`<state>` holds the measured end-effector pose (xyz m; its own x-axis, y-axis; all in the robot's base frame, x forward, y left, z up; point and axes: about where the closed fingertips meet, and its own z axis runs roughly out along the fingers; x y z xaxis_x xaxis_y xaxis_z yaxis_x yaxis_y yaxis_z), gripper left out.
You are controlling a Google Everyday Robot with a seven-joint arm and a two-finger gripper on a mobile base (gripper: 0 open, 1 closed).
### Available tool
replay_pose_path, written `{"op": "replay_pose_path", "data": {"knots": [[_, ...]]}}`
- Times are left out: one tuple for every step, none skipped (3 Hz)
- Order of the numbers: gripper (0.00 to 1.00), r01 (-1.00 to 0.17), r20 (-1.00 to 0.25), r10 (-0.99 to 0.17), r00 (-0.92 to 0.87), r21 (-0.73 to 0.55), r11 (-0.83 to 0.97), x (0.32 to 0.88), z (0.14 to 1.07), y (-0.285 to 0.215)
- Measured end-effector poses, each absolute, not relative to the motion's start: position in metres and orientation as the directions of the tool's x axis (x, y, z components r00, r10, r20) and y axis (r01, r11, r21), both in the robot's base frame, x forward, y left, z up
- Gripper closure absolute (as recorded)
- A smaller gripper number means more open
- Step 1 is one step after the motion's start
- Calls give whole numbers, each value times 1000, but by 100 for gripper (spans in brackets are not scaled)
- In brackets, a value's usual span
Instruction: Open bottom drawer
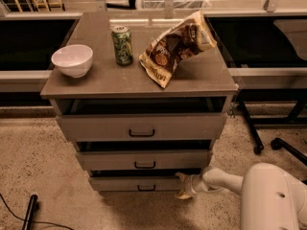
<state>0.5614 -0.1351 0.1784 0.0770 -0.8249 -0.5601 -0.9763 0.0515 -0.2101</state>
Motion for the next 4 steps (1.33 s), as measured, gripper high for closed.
{"op": "replay_pose_path", "data": {"knots": [[58,-978,-561,-824,76,-203,48,559,177,-135],[41,-979,-561,-824,78,-200,43,558,182,-134],[13,-979,-561,-824,78,-200,43,558,182,-134],[0,-979,-561,-824,78,-200,43,558,182,-134]]}}
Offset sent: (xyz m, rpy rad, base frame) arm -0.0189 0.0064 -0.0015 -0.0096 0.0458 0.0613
